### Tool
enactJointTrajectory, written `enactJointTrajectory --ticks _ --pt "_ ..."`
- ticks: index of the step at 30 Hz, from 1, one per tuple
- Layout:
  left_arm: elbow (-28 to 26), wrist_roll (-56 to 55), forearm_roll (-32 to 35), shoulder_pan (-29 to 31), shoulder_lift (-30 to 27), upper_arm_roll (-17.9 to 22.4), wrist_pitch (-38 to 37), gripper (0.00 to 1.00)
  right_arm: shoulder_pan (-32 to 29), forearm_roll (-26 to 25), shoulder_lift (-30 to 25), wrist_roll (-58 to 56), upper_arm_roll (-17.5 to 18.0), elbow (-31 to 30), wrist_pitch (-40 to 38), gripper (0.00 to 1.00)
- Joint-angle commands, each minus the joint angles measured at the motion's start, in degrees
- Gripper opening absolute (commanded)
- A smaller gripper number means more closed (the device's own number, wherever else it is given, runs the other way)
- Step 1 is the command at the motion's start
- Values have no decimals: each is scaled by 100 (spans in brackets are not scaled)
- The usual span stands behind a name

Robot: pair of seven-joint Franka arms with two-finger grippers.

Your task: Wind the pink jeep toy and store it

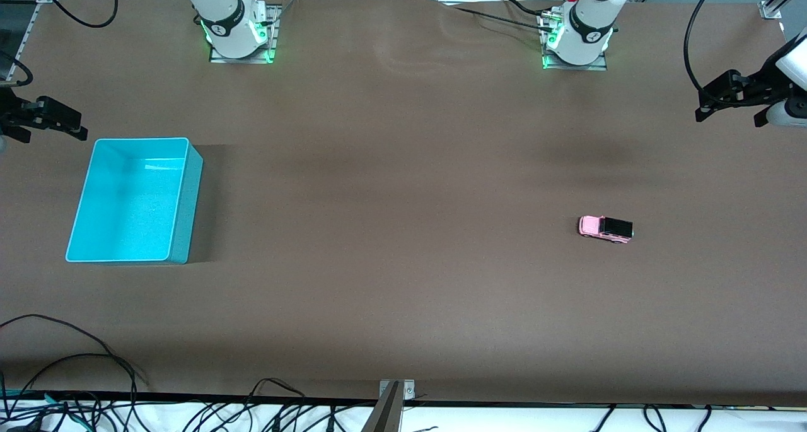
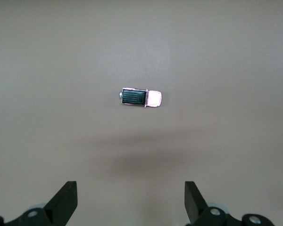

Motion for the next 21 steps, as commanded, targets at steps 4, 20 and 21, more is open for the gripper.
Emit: enactJointTrajectory --ticks 4,20,21 --pt "177 31 -124 76 108 12 -70 100 1 -28 46 64 -16 138 -41 100" --pt "177 31 -124 58 108 -23 -79 100 10 -36 46 81 -8 138 -32 100" --pt "177 31 -124 58 108 -32 -79 100 19 -36 46 81 -8 138 -32 100"
